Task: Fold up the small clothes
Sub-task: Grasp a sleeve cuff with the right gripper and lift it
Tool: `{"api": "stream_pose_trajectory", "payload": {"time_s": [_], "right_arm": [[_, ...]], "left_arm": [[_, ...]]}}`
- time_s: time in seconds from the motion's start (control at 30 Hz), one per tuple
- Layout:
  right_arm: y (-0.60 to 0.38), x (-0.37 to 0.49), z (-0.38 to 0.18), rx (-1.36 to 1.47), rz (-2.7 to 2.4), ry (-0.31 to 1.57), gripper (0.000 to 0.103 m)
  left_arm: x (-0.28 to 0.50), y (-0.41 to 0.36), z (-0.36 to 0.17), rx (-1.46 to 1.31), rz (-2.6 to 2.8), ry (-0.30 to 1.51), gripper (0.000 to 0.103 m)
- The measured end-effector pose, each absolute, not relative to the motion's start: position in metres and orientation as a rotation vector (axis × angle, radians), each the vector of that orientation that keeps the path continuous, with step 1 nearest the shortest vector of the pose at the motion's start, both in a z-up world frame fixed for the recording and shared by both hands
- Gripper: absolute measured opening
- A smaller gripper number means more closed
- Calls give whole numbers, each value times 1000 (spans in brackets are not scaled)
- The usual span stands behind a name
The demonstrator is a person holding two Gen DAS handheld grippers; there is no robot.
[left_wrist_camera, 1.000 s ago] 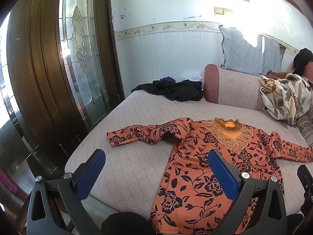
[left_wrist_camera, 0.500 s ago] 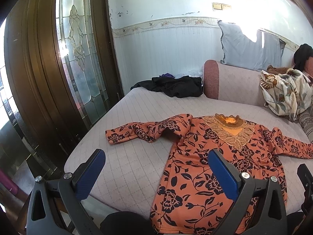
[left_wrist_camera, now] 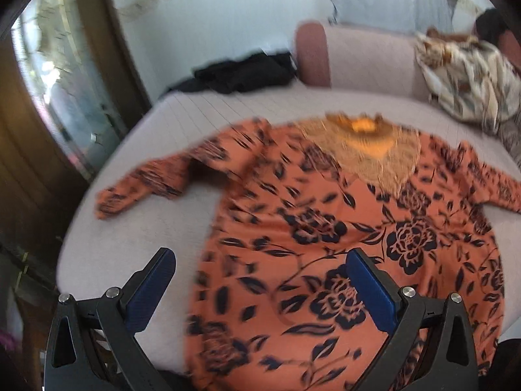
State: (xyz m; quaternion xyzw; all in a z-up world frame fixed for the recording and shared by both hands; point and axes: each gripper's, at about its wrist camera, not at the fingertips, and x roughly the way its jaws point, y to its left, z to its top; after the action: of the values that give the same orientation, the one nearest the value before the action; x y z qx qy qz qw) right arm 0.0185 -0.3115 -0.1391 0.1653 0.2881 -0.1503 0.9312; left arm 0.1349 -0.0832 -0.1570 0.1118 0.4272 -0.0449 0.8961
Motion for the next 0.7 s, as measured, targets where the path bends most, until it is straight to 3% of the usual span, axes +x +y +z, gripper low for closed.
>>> {"api": "stream_pose_trajectory", "payload": {"time_s": [0.13,0.3,0.37,0.57,0.67,0.7], "right_arm": [[-412,40,-168,482,-440,665,103],[-562,36,-213,704,-666,729,103],[-617,19,-227,818,-741,683,103],[-721,-30,-270,1240,-819,367,92],[-749,-21,-275,1251,-838,350,68],[-754,-17,-279,1248,-844,359,51]], "left_arm": [[173,-122,-204,284,-94,931,103],[191,-135,-227,252,-140,983,103],[200,-138,-241,220,-175,1067,103],[199,-132,-244,169,-192,1032,103],[196,-133,-245,179,-171,1019,103],[197,-133,-245,181,-169,1019,103]]}}
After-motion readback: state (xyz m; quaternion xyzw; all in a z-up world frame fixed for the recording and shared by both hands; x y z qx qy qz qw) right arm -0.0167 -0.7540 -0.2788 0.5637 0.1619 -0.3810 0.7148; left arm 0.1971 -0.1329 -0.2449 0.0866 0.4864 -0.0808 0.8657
